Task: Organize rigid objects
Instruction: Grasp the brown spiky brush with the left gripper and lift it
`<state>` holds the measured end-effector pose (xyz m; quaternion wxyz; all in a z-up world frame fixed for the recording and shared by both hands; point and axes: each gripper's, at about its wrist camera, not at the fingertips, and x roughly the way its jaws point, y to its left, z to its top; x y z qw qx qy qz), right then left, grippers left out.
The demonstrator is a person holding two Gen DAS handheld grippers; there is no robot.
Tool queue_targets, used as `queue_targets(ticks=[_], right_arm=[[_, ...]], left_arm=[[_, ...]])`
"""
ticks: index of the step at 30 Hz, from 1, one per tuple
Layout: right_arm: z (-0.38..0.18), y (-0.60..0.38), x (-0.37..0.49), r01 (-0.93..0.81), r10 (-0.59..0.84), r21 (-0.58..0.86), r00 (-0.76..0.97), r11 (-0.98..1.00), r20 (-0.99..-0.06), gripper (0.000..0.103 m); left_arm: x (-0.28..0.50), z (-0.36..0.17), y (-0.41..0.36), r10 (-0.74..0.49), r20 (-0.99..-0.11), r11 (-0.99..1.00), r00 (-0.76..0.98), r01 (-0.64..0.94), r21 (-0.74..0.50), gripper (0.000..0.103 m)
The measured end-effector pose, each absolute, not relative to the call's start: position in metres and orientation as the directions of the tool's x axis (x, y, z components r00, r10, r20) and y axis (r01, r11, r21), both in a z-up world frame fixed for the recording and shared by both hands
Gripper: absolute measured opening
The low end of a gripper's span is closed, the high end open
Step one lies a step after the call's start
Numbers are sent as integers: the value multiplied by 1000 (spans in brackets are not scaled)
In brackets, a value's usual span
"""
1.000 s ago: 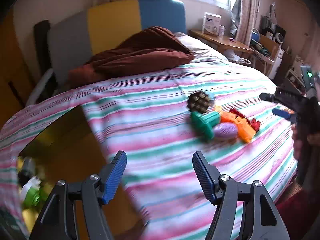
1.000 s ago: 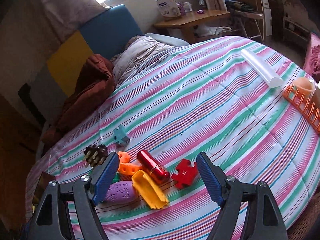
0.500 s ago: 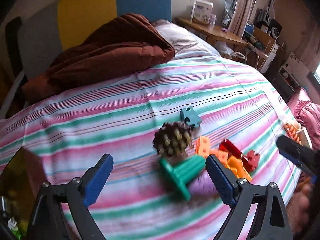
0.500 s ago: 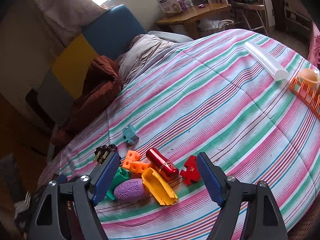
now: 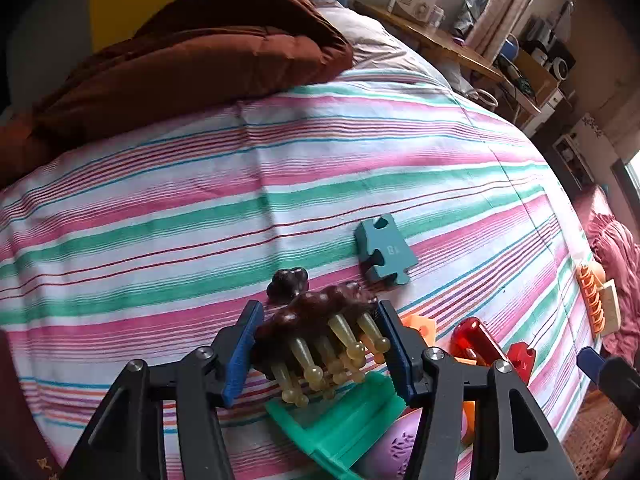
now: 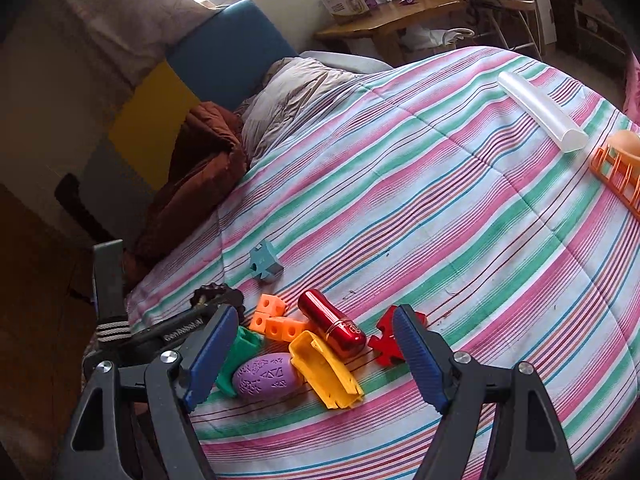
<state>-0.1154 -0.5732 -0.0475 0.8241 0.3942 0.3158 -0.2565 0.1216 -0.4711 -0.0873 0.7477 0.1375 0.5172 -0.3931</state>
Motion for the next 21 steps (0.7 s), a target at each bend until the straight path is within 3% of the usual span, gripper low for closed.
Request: queue_targets(ticks=[11,21], right_arm=[[-58,-588,-124,700,-168,513,658,497,-734,81],[-72,-608,-139,741,-179,546,643,391,-745,79]], left_arm=[[104,-35,-400,-531,-805,659,265,726,-196,58],[44,-22,-324,-569,-780,626,261,752,-205,58]])
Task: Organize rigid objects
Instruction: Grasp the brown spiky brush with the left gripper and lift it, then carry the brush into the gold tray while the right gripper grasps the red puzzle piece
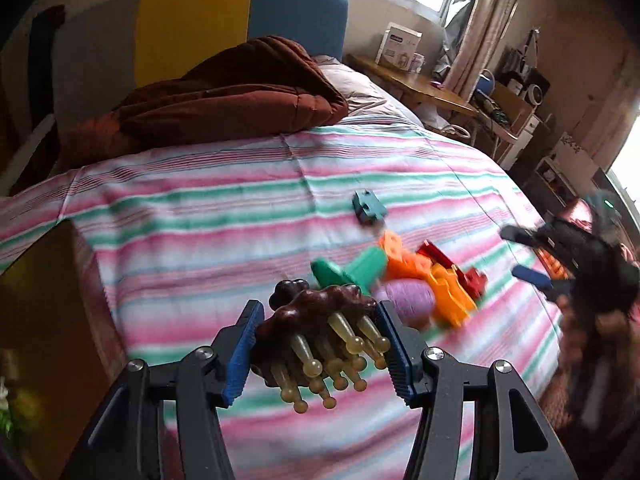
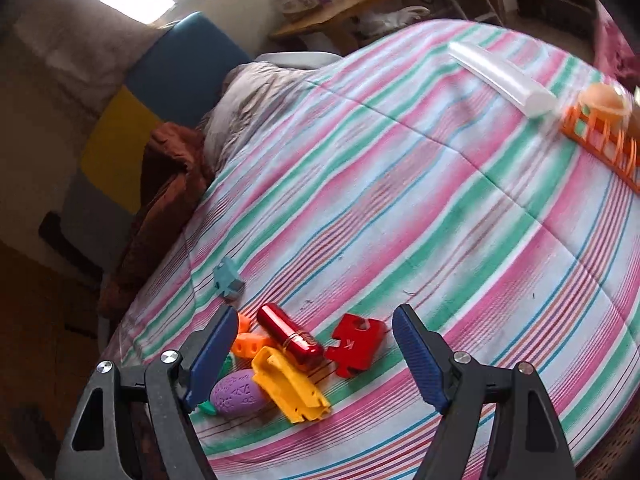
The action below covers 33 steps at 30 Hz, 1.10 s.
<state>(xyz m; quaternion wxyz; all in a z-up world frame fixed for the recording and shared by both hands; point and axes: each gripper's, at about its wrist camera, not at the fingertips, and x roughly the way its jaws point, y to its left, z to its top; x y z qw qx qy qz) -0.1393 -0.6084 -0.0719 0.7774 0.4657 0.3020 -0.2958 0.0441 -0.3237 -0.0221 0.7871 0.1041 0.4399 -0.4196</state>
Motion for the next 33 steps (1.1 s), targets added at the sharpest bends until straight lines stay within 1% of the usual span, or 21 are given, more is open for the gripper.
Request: queue_targets(ticks=[2,4,6,8,12,15,17,18,19,20,21,26,33], right_arm=[[-76,-611,-140,755,-181,534,627,382,-757,77],[-80,-612,-137,781,-188,493,588,383,-787,73],[-87,-612,-132,800,-174,457,551,390,-816,63],[-93,-612,-127,811,-165,428,522,398,-836,59],[-102,-611,-119,821,-154,399,493,409,-857,59],[-107,-607,-107,825,-152,373,471,426,-869,59],[-109,-603,-96,833,-190,317,438,453,-879,59],[-109,-599,-89,836,-216,262,403,482,-890,56],[-109,-593,-81,836,-250,174,344,521,-905,50],[-111,-588,-76,828,-279,106,302,551,-912,42],[-111,-582,-71,813,-310,42,268,581,-912,40],[-114,-579,-67,789,-312,9,253,614,-916,39],[-116,-568,-62,751,-366,-79,225,656,-903,38]], left_arm=[[32,-20,-312,-574,-774,620,268,760,-196,58],[22,-17,-300,-581,-769,614,267,764,-199,58],[16,-15,-291,-585,-765,611,268,766,-199,58],[10,-12,-280,-590,-759,612,274,765,-200,58],[6,-6,-261,-608,-746,616,273,755,-226,58],[3,-1,-250,-612,-735,623,293,751,-219,58],[1,2,-242,-614,-729,627,304,749,-215,58],[1,3,-238,-614,-726,629,311,748,-211,58],[0,5,-232,-613,-721,633,323,747,-203,58],[-1,7,-227,-611,-718,637,333,745,-197,58],[0,8,-222,-609,-715,643,343,741,-193,58],[14,9,-173,-577,-713,719,400,662,-210,58],[36,4,-68,-447,-742,871,499,432,-234,58]])
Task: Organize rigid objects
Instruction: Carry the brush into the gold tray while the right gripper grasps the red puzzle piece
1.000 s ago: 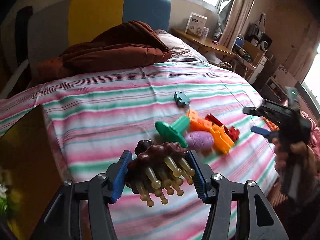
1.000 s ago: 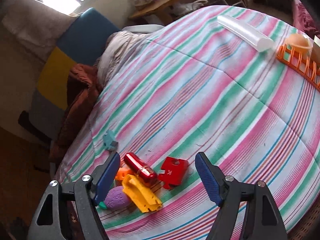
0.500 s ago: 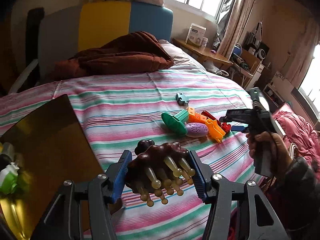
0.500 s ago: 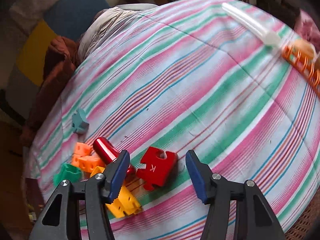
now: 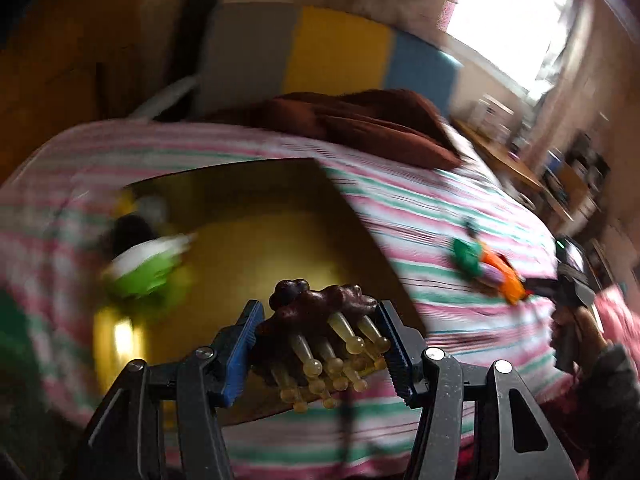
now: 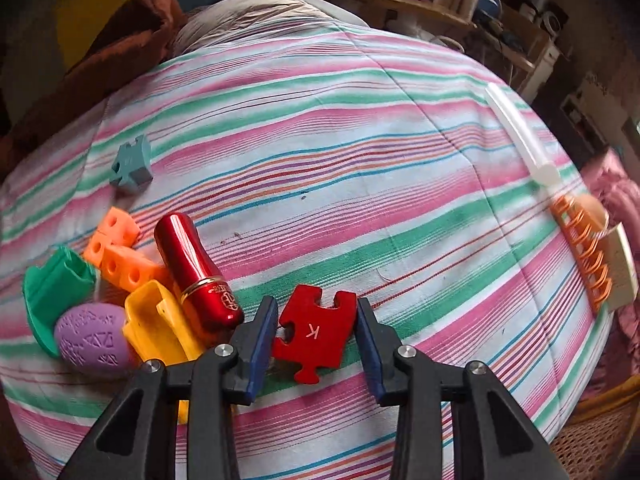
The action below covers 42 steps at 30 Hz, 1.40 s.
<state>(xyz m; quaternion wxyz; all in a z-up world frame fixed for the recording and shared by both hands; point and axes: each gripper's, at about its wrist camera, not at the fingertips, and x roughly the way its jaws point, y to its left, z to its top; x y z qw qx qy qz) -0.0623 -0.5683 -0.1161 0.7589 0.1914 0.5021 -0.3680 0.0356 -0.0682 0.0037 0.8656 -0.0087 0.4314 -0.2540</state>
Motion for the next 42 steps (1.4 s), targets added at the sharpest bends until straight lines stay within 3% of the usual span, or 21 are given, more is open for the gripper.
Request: queue_targets(ticks=[9,18,31,35,42], right_arm=[[-114,-560,-66,731,-388,-109,224,674,-894,38],[-111,-545,-67,712,-398,-124,232,691,-888,37],[-110,-548,-67,704,-397,-129,231,698,-888,37],[-109,-549,-67,705,-396,-127,232,698,-888,37],[-109,-547,-66,698,-401,-137,230,703,-887,37]], left_arm=[[35,-7,26,-292,-764,956,576,209,-208,58],[58,-18,-8,-313,-765,938,563,308,-157,58],[99,-58,-19,-178,-810,947,559,322,14,59],[96,-54,-15,-170,-793,952,585,307,22,76],[80,-48,-11,-134,-763,956,632,285,68,77]])
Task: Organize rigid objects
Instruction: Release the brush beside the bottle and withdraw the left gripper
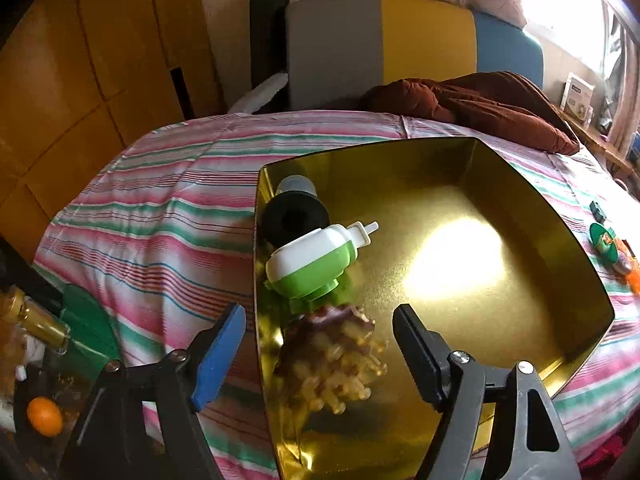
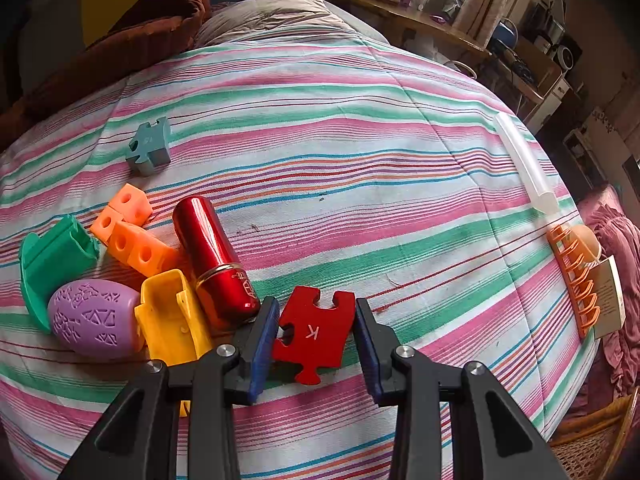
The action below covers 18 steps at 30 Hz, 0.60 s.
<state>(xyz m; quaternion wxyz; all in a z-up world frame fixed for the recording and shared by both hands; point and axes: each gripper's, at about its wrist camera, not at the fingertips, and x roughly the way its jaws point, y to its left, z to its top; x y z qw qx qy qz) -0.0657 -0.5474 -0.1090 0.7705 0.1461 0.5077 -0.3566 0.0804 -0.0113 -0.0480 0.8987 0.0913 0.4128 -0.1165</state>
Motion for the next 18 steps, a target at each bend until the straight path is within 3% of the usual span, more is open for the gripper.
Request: queue_targets(ticks=[18], right_arm=[[-106,-538,-67,691,-423,-162,226,705,-877,37]], left_arm=[[40,-7,-10,-146,-718,977,681,214,3,77]])
